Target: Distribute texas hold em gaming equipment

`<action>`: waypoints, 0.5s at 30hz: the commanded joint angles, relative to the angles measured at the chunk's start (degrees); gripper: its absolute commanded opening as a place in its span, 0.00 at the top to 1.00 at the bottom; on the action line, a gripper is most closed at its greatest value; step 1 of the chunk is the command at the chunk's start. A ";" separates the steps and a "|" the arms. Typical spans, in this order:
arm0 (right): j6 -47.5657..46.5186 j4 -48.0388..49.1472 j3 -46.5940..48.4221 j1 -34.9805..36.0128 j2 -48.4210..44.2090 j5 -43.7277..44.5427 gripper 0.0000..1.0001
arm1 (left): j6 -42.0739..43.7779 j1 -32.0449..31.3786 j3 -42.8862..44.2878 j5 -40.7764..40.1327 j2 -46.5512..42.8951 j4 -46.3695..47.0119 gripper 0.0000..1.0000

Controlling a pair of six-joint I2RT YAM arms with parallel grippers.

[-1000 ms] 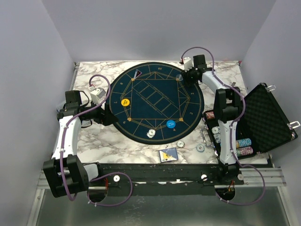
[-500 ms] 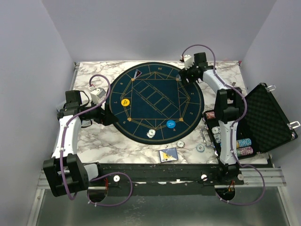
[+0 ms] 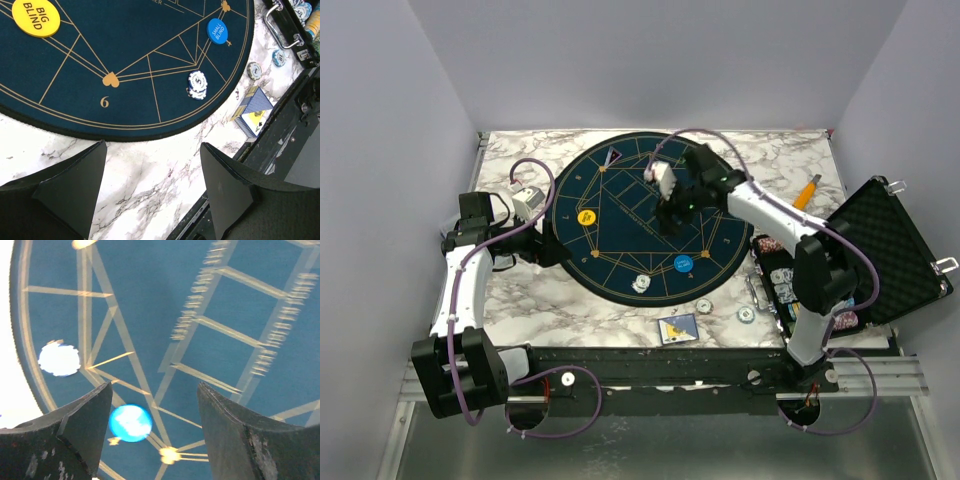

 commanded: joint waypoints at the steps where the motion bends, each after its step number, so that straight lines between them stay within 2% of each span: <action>1: -4.26 -1.93 -8.36 8.11 -2.02 -1.07 0.28 | 0.19 0.39 0.80 2.87 -1.25 -0.64 0.22; 7: -10.69 1.87 -15.15 14.84 -3.54 -1.23 0.29 | 0.65 0.40 0.62 3.05 -2.50 -1.25 0.22; 15: -16.48 3.53 -16.28 17.15 -0.01 -1.27 0.30 | 1.32 0.44 0.11 3.09 -2.77 -1.36 0.22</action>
